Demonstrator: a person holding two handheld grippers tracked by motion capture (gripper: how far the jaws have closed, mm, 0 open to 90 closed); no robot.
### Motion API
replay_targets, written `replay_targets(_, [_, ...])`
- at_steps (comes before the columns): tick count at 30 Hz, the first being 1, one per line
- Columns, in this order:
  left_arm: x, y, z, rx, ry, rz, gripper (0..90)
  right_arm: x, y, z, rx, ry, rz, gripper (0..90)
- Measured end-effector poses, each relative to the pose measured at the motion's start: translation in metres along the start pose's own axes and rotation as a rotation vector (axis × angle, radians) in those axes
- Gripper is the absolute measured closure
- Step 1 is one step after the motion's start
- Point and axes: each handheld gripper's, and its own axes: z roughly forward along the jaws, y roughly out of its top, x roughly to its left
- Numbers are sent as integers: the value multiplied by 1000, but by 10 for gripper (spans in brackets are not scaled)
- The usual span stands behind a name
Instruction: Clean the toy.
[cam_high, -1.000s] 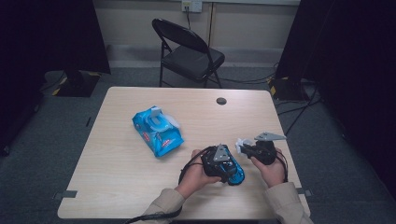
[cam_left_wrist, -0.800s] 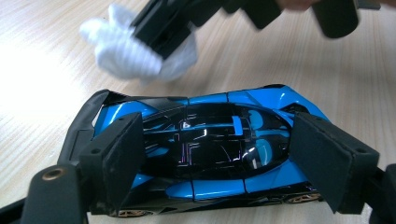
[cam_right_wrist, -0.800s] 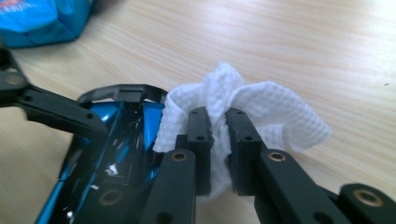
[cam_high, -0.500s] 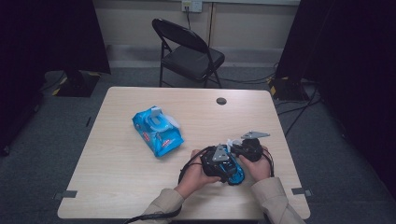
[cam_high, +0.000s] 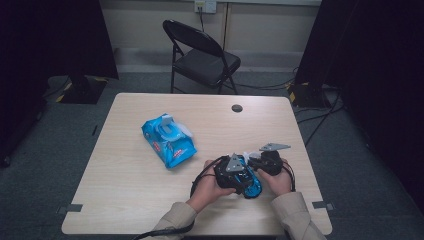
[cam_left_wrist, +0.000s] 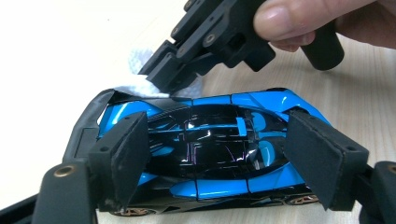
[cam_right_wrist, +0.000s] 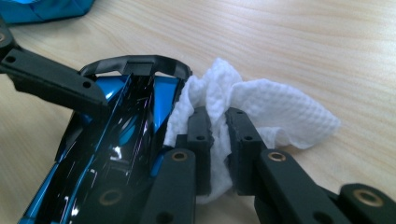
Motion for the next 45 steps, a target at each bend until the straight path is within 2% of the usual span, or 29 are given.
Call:
replay_targets(19, [0, 1, 0, 8, -1, 2, 220, -2, -20, -24, 19, 59, -42, 812])
replay_targets(37, [0, 1, 0, 6, 3, 0, 220, -4, -38, -44, 19, 101, -26, 810])
replay_targets(45, [0, 1, 0, 6, 2, 0, 220, -4, -44, -52, 30, 104, -35, 810])
